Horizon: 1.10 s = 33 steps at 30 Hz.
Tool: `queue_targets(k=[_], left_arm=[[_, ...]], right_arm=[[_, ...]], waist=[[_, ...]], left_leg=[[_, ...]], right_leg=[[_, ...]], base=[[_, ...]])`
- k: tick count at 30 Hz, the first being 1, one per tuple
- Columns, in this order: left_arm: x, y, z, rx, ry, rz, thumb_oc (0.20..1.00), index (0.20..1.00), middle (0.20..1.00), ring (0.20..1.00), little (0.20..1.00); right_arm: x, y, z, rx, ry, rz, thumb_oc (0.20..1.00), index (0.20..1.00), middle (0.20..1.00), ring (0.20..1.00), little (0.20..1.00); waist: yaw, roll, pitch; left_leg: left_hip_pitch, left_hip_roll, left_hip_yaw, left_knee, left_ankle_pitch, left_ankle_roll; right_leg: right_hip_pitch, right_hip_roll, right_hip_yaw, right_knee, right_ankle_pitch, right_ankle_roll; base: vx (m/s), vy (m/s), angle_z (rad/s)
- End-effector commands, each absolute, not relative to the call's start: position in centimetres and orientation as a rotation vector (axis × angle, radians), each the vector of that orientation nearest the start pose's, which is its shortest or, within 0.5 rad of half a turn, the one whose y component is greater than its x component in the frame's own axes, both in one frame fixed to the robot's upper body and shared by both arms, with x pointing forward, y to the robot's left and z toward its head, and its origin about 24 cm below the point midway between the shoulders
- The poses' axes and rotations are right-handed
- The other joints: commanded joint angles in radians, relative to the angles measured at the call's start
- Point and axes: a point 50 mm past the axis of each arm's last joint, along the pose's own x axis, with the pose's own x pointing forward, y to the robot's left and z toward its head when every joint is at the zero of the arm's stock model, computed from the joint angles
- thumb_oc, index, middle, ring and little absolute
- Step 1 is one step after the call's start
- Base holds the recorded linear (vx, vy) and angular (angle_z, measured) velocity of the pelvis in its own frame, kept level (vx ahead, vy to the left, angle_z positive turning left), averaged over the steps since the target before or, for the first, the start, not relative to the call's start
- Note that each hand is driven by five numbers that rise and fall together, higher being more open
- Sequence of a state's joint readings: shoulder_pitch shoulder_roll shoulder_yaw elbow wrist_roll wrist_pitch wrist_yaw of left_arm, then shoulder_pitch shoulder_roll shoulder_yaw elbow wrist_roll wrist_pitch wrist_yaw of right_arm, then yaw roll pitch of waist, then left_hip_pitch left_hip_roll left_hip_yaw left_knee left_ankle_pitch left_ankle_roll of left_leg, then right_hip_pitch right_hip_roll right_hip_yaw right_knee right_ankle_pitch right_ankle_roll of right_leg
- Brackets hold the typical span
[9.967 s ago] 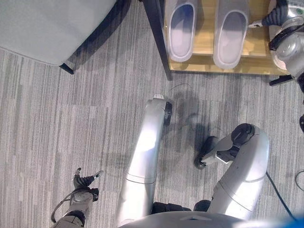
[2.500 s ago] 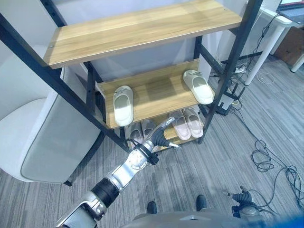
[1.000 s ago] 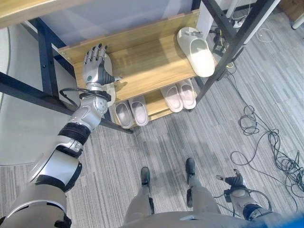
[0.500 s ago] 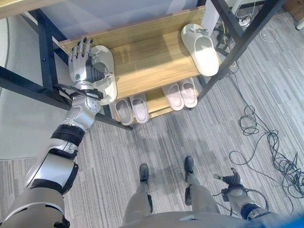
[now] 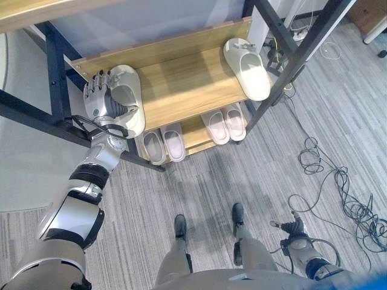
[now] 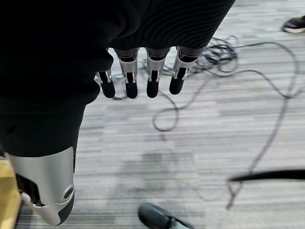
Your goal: Arrange the slippers neatly on the shoe rack.
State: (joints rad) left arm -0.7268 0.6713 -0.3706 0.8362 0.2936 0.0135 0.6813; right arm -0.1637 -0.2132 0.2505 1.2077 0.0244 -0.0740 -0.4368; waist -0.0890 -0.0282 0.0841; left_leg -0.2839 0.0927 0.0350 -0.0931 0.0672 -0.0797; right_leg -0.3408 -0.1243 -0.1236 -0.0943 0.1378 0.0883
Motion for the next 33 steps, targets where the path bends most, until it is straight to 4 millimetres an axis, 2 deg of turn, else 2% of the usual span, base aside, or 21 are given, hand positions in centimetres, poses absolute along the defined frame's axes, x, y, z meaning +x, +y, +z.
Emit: queue_targets(k=[1, 3, 8, 19, 30, 33], left_arm=[[35.6, 30.7, 15.2, 1.05, -0.185, 0.75, 1.0, 1.0, 1.0, 1.0, 1.0], [35.8, 30.4, 14.5, 0.976, -0.16, 0.754, 1.0, 1.0, 1.0, 1.0, 1.0], [36.1, 30.3, 14.0, 0.969, -0.115, 0.76, 1.0, 1.0, 1.0, 1.0, 1.0], [36.6, 29.7, 15.5, 0.919, -0.171, 0.797, 1.0, 1.0, 1.0, 1.0, 1.0], [37.2, 29.6, 14.5, 0.828, -0.065, 0.81, 1.0, 1.0, 1.0, 1.0, 1.0], [37.6, 29.6, 14.8, 0.8, -0.039, 0.824, 1.0, 1.0, 1.0, 1.0, 1.0]], right_arm=[[16.3, -22.8, -13.4, -0.559, 0.903, -0.325, 1.0, 1.0, 1.0, 1.0, 1.0], [16.1, -22.6, -13.6, -0.554, 0.914, -0.322, 1.0, 1.0, 1.0, 1.0, 1.0], [16.1, -22.5, -13.6, -0.557, 0.917, -0.32, 1.0, 1.0, 1.0, 1.0, 1.0], [16.5, -22.5, -13.5, -0.551, 0.908, -0.331, 1.0, 1.0, 1.0, 1.0, 1.0], [17.0, -22.1, -13.3, -0.577, 0.897, -0.309, 1.0, 1.0, 1.0, 1.0, 1.0], [17.4, -22.1, -13.2, -0.582, 0.888, -0.309, 1.0, 1.0, 1.0, 1.0, 1.0]], waist=[[0.031, 0.004, 0.014], [0.029, 0.002, 0.009], [0.025, -0.001, 0.003], [0.023, 0.0, 0.004], [0.019, 0.004, 0.001], [0.013, 0.003, -0.001]], left_leg=[[-0.013, -0.001, 0.008, 0.006, -0.035, -0.014], [-0.013, -0.001, 0.008, 0.006, -0.035, -0.014], [-0.01, 0.0, 0.013, 0.006, -0.037, -0.014], [-0.016, -0.005, 0.017, 0.006, -0.038, -0.011], [-0.02, -0.006, 0.018, 0.006, -0.038, -0.011], [-0.024, -0.006, 0.02, 0.006, -0.037, -0.011]], right_leg=[[0.073, -0.07, -0.064, 0.007, -0.053, 0.116], [0.072, -0.069, -0.065, 0.007, -0.052, 0.115], [0.071, -0.069, -0.063, 0.007, -0.051, 0.116], [0.061, -0.074, -0.064, 0.007, -0.043, 0.118], [0.051, -0.076, -0.066, 0.007, -0.039, 0.119], [0.045, -0.075, -0.063, 0.007, -0.036, 0.12]], base=[[0.0, 0.0, 0.0], [0.0, 0.0, 0.0], [0.0, 0.0, 0.0], [0.0, 0.0, 0.0], [0.0, 0.0, 0.0], [0.01, -0.001, -0.01]])
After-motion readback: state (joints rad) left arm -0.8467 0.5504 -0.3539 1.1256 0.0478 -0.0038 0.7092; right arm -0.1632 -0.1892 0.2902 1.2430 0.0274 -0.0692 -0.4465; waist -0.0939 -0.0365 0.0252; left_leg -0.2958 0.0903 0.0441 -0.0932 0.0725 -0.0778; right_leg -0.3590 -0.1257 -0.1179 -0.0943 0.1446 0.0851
